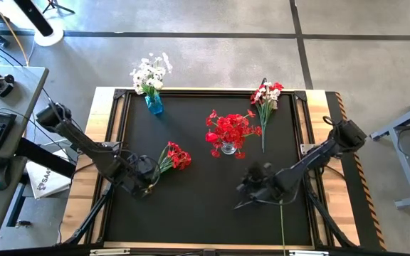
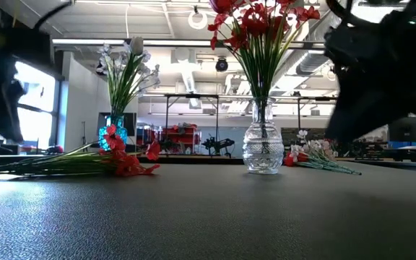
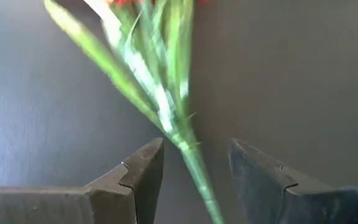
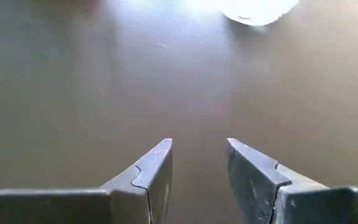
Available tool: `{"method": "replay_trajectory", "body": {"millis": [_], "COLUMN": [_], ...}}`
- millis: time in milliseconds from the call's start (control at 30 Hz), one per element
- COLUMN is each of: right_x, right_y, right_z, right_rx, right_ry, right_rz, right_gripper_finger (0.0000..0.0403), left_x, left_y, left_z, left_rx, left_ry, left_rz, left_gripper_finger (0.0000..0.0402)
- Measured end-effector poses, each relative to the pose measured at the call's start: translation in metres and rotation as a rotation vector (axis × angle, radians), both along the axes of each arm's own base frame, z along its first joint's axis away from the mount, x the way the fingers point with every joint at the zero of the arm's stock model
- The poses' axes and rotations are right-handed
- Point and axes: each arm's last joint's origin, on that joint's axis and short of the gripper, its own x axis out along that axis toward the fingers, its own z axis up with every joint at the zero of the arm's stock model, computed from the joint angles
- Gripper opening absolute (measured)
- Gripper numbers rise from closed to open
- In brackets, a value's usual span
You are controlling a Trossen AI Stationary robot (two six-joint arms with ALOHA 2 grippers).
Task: Sort flowers into vase by color
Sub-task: Put the bottom red flowers into the transparent vase
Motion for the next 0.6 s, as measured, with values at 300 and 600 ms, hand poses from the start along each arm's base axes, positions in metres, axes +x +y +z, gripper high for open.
{"method": "replay_trajectory", "body": {"millis": [300,600], "right_x": [0.020,0.020], "right_y": [0.012,0.017], "right_z": [0.012,0.014], "right_rx": [-0.059,-0.072], "right_ry": [-0.191,-0.224], "right_rz": [0.169,0.188], "right_gripper_finger": [0.0145,0.0145], "left_x": [0.005,0.013], "left_y": [-0.003,-0.008], "left_z": [-0.036,-0.048], "left_rx": [0.036,0.072], "left_ry": [0.024,0.009], "left_rz": [0.048,0.017], "left_gripper_finger": [0.0170,0.0110]}}
